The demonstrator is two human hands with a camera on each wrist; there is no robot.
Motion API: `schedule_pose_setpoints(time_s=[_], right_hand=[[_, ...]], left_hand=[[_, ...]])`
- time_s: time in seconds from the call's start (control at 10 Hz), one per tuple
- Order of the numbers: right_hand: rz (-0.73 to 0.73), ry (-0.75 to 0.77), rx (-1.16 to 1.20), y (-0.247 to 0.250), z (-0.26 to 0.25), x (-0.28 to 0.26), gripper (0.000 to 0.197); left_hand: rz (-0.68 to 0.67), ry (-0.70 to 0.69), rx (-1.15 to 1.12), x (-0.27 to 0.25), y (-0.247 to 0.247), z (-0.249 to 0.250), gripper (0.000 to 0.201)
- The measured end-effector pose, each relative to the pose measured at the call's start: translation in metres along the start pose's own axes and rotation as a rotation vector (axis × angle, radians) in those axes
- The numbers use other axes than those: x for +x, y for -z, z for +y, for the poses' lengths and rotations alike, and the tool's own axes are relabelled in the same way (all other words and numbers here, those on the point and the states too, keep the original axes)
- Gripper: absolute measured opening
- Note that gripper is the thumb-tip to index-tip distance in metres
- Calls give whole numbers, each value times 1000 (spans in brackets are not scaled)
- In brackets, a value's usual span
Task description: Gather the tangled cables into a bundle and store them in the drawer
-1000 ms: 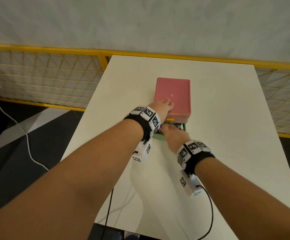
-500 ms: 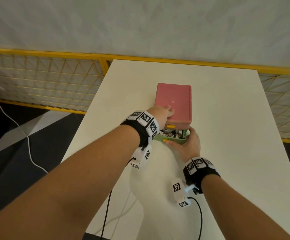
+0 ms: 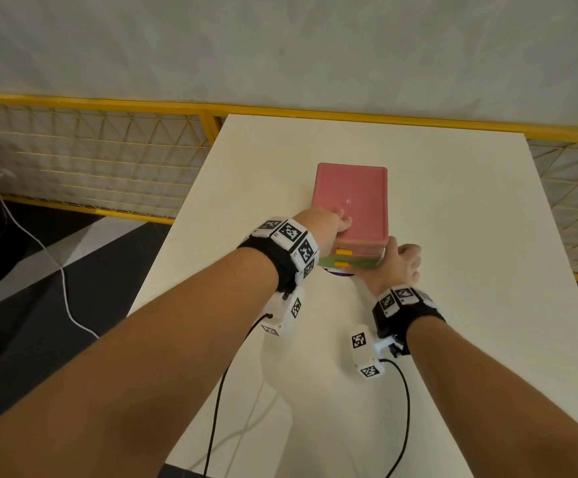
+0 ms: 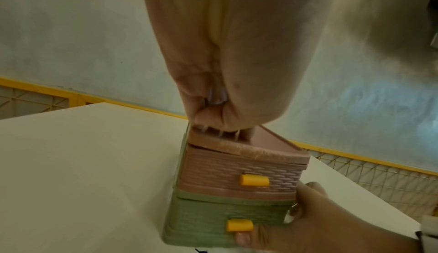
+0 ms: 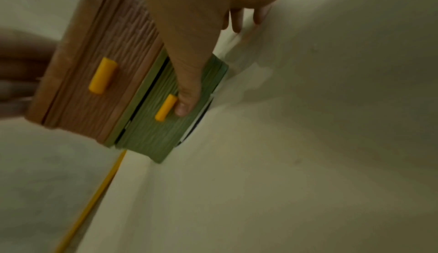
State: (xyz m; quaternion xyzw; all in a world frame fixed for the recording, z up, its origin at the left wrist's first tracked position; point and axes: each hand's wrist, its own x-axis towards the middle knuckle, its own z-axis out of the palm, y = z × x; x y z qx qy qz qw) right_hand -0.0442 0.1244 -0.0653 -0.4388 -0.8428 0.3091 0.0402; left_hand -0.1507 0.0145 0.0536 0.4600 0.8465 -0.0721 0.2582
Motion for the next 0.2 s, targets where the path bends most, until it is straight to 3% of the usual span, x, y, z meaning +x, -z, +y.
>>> schedule_pose_setpoints(time_s=[0.1, 0.2], right_hand=[[-31, 56, -97, 4, -3, -2, 87], [37, 147, -76, 25, 0, 5, 78]], left_hand=[[101, -32, -166, 0, -5, -5, 73], [258, 4, -536, -15, -13, -21, 63]])
